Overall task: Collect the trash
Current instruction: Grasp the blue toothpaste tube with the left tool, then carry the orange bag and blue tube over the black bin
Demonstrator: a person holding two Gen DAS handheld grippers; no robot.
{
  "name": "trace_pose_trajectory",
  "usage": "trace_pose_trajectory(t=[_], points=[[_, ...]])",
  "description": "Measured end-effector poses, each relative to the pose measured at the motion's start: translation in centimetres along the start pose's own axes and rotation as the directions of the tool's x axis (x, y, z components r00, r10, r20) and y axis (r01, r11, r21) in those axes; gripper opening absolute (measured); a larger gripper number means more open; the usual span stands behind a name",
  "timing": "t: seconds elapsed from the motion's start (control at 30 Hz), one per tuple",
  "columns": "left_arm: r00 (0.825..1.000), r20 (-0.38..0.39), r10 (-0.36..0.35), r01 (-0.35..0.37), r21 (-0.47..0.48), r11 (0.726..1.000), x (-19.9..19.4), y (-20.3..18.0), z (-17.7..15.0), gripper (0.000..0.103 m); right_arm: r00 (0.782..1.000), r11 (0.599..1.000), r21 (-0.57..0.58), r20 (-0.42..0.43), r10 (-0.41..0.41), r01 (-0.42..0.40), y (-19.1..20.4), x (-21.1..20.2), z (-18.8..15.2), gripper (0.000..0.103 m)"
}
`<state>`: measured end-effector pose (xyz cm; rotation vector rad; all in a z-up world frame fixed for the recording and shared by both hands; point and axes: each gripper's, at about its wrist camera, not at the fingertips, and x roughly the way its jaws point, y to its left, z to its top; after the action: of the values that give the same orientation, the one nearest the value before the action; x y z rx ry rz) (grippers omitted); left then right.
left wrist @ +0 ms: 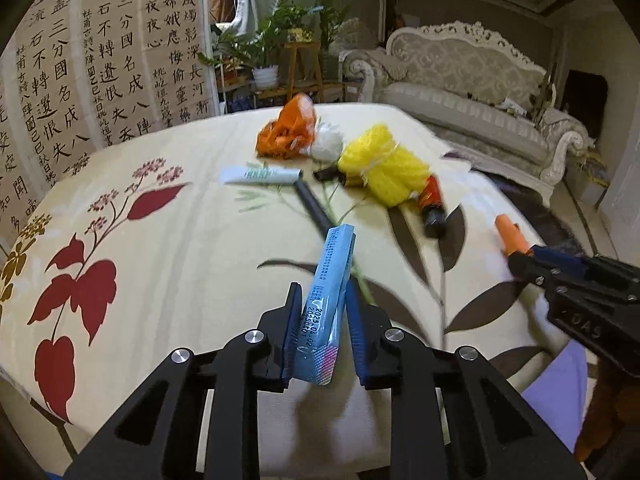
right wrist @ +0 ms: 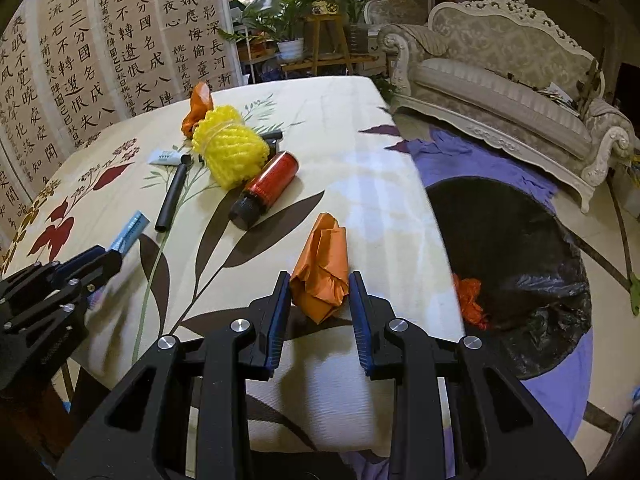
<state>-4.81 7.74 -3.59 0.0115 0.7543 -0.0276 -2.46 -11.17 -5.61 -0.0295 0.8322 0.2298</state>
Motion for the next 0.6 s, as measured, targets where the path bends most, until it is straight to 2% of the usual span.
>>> trace_pose_trajectory(t=[0.27,0.6], points=[[0.997,0.063,-0.051,0.051,0.004,0.999,-1.0,-2.2,2.0,0.024,0.997,0.998,0.034,0.048,-0.056,0.054,-2.9,-1.4,0.9,0.029],[0.984,0.077,-0.161,0.159,0.042,0.986,0.9,-7.8,4.7,0.024,0.982,0.981,0.108,0.083,-0.172,0.163,-8.7,-2.3,1.9,0.029]])
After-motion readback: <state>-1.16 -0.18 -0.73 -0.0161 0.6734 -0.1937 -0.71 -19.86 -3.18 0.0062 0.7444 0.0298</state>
